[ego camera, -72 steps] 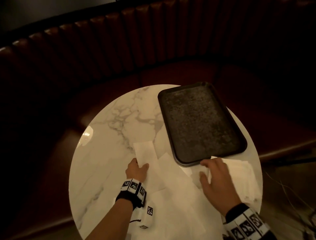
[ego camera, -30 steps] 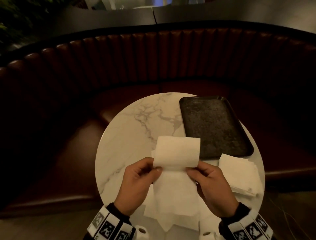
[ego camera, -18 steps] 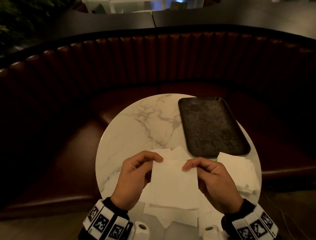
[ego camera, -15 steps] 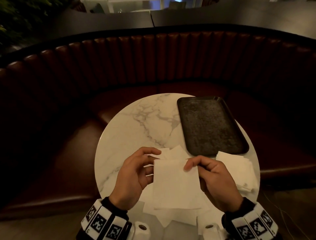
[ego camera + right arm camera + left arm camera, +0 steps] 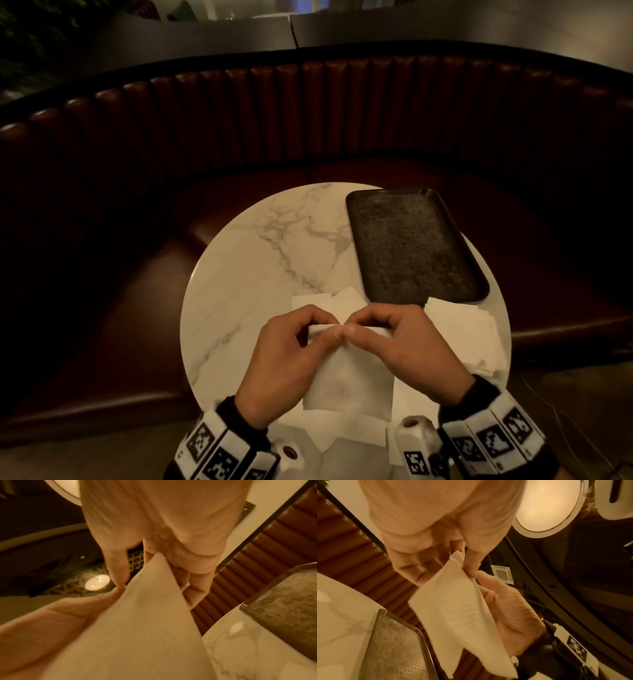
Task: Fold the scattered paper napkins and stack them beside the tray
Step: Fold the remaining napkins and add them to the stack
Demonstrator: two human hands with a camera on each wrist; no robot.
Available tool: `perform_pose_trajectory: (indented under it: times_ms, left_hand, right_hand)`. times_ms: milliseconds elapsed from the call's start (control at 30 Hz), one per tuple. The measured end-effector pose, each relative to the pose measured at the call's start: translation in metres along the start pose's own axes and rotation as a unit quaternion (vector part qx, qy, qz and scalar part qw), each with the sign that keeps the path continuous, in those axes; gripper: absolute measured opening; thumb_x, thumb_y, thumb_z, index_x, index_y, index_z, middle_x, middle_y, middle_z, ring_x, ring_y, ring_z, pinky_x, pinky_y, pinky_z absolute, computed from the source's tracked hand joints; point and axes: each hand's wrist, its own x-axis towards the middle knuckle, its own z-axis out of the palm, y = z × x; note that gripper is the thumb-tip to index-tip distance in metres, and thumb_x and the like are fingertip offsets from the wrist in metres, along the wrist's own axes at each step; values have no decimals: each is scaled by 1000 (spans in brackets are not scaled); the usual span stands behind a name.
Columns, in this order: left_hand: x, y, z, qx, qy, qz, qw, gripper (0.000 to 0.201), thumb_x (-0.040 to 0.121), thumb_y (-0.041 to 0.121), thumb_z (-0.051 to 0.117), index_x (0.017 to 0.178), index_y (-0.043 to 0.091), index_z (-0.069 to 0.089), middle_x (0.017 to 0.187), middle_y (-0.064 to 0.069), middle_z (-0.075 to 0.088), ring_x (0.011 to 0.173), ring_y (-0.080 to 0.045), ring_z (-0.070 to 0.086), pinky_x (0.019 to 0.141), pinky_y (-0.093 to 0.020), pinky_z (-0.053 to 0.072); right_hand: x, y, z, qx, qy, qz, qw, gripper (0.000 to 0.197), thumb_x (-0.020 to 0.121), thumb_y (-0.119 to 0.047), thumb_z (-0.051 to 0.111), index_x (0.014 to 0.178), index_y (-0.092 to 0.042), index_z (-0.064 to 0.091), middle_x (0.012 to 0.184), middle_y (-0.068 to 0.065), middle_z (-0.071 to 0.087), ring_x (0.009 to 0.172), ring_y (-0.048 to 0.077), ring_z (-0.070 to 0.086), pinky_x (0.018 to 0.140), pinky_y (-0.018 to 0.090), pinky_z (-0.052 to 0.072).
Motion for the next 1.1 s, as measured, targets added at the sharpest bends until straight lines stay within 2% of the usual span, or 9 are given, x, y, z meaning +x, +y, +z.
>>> perform_pose_trajectory:
  times_ms: [100,267,400,600,700,800,900,967,1100]
  left_hand:
    - [1,-2,-1,-15,4,-9,1000,24,84,45,67,86,22,74,83,-5,72,80,-32,67,76,-57,55]
    - [4,-10,-4,-30,70,-41,996,15,87,26,67,80,16,75,80,-12,71,80,-35,65,76,-51,53]
    - [6,-15,2,-65,58,-68,994,24,82,35,65,80,14,76,84,-17,71,76,-25,64,76,-53,53]
    - [15,-45,21,-33,65,-110,991,16,90,14,67,79,18,78,81,-1,76,77,-16,69,77,-39,54]
    - [21,-58,32,-19,35,-127,991,14,90,16,67,81,19,78,79,0,76,75,-13,69,72,-33,55]
    - [33,-80,37,0,5,-175,985,10,93,24,62,94,25,72,82,-3,74,77,-15,69,69,-32,55]
    - [52,-119,34,78,13,-226,971,6,91,27,66,94,23,68,90,0,72,89,-18,67,74,-26,50]
    - [70,-147,31,138,19,-259,956,15,91,30,66,97,16,67,99,1,69,99,-19,64,79,-26,46]
    - [112,-184,38,313,5,-281,907,46,88,48,63,120,16,57,124,-6,55,114,-26,54,95,-34,44]
  right_hand:
    - [4,-1,5,20,6,30,999,11,79,-29,74,80,-19,77,81,-5,75,79,6,69,75,24,55]
    - [-1,13,-3,67,52,67,994,10,84,-16,69,81,-16,78,78,1,75,72,19,70,67,31,59]
    - [-7,24,-5,136,79,94,983,16,87,-10,65,78,-13,77,75,7,74,65,20,68,61,32,57]
    - [-10,52,8,162,110,138,971,7,85,-14,69,83,-18,75,76,6,68,67,18,61,59,29,52]
    - [-10,75,-2,104,99,162,976,3,82,-15,73,79,-16,73,65,4,60,60,13,55,56,25,49]
    - [-3,101,-34,36,147,164,975,7,84,-13,72,77,-14,70,64,3,61,57,10,54,52,23,47]
    - [13,142,-86,-40,205,193,959,7,85,-14,70,79,-14,68,72,4,68,69,18,62,58,31,53]
    - [26,170,-119,-112,233,214,942,6,85,-20,70,80,-17,67,76,4,67,75,25,64,67,40,56]
    - [45,202,-150,-267,226,270,897,9,89,-21,64,90,-11,62,88,13,66,81,28,56,78,31,41]
